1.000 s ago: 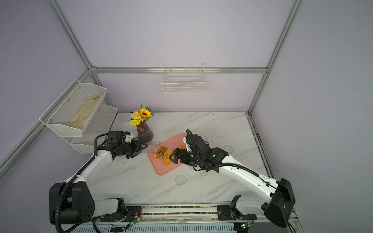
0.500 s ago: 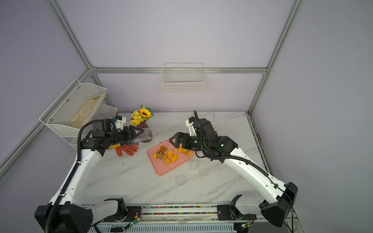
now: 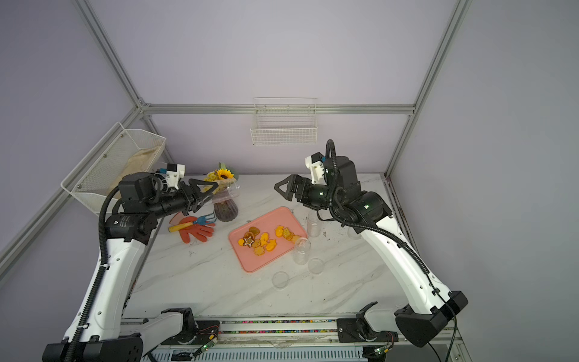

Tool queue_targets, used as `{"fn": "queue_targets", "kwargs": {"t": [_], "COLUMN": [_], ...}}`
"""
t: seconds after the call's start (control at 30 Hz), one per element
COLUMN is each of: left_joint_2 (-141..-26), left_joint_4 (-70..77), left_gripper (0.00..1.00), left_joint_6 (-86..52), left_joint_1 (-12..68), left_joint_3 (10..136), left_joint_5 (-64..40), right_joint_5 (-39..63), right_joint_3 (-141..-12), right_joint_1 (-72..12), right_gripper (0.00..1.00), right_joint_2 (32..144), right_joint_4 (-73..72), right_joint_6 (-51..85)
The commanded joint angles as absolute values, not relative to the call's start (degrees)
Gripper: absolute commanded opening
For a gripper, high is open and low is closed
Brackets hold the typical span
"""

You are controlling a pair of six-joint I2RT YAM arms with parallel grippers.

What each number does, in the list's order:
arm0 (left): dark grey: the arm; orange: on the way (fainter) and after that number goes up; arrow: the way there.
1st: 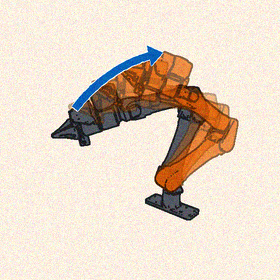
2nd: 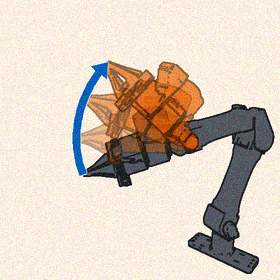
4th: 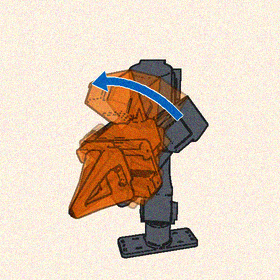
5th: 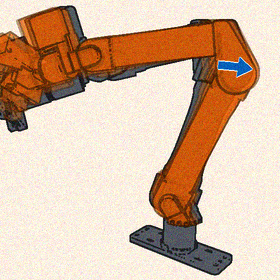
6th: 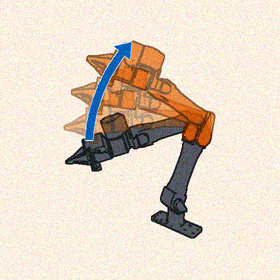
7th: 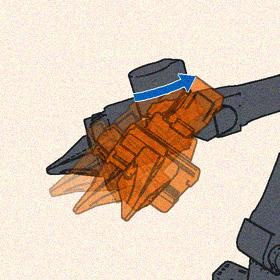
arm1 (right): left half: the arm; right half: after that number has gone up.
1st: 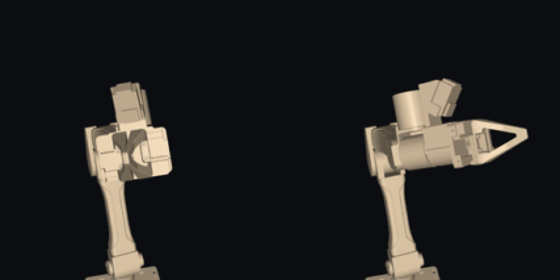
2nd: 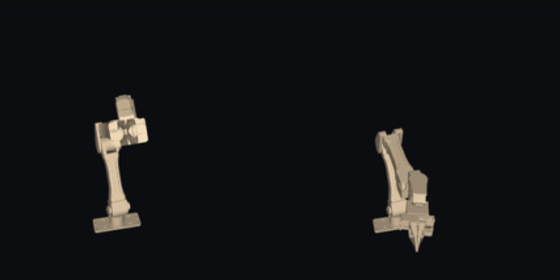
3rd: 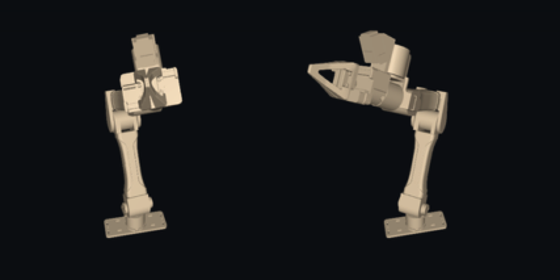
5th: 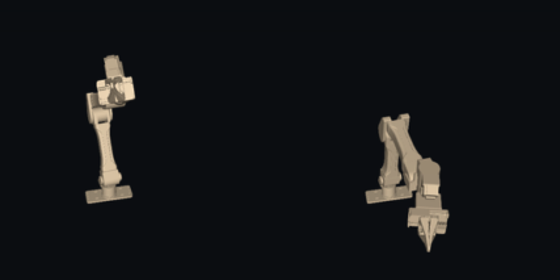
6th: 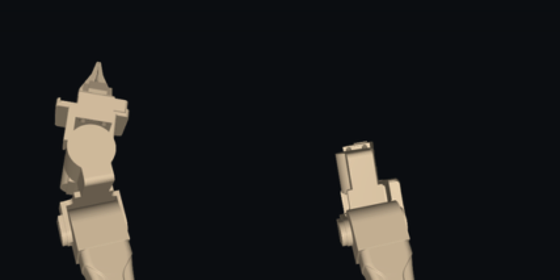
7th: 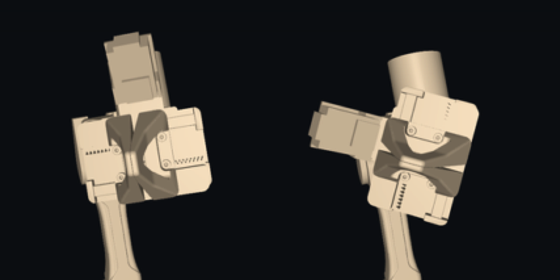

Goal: Pour the cookies out of the jar
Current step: Place the jar at the center of the board.

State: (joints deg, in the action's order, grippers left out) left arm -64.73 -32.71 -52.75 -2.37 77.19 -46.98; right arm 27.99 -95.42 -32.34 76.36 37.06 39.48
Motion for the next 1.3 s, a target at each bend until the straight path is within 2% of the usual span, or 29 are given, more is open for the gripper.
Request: {"fn": "queue_targets", "kwargs": {"t": [0.0, 0.23, 0.5, 0.8, 1.27], "left_joint_2": [-63.3, -62.6, -62.3, -63.2, -63.1], "left_joint_4": [-21.1, -4.3, 7.6, 10.2, 10.3], "left_gripper": [0.49, 0.5, 0.51, 0.51, 0.51], "left_joint_6": [-62.9, -79.3, -91.9, -94.7, -94.8], "left_joint_1": [-2.7, -2.6, -0.2, 2.7, 5.5], "left_joint_3": [81.4, 77.6, 75.1, 75.3, 74.8], "left_joint_5": [-55.3, -63.5, -68.2, -71.2, -73.5], "right_joint_5": [32.9, 43.8, 55.7, 59.9, 62.5], "right_joint_3": [-98.2, -103.3, -105.6, -99.6, -100.9], "right_joint_1": [-30.6, -27.5, -26.9, -26.9, -27.1], "right_gripper": [0.97, 0.97, 0.97, 0.97, 0.98], "right_joint_2": [76.9, 79.5, 82.2, 80.5, 80.9], "right_joint_4": [38.3, 38.1, 32.9, 15.2, 14.1], "right_joint_6": [40.8, 43.6, 50.5, 65.5, 70.5]}}
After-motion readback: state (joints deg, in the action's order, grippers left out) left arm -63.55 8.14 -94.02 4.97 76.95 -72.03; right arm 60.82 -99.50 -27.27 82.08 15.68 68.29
